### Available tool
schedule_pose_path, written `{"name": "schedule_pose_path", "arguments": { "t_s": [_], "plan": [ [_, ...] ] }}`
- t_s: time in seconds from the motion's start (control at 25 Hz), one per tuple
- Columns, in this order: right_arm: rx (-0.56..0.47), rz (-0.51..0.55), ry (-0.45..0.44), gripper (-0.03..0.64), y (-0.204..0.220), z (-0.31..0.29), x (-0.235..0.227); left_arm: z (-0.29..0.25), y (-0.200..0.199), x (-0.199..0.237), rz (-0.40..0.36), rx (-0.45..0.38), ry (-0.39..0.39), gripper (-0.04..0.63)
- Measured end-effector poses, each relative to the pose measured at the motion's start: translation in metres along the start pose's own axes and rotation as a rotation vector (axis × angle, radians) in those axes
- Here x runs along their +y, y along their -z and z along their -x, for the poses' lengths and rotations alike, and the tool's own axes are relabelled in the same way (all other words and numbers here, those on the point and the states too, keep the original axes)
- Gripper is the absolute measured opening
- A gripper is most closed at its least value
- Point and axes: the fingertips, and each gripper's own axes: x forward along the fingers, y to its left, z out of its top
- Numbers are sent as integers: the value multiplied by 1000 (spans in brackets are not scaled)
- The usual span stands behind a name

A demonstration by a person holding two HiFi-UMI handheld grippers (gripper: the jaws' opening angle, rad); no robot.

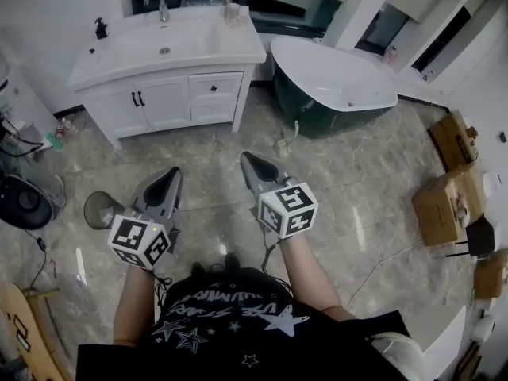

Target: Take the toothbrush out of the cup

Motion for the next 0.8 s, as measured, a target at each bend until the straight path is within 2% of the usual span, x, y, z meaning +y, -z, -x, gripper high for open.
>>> {"name": "schedule_pose_path", "arguments": {
  "t_s": [0.28,0.52,0.8],
  "plan": [
    [-12,-32,-26,-2,7,17,-22,-15,11,-22,5,24,-19,8],
    [-48,-71,-67,-2,12,35,-55,-32,9,-49,-7,-23,-26,8],
    [-37,-103,-87,-2,24,32,-74,-38,21,-50,3,1,-94,8]
  ]
}}
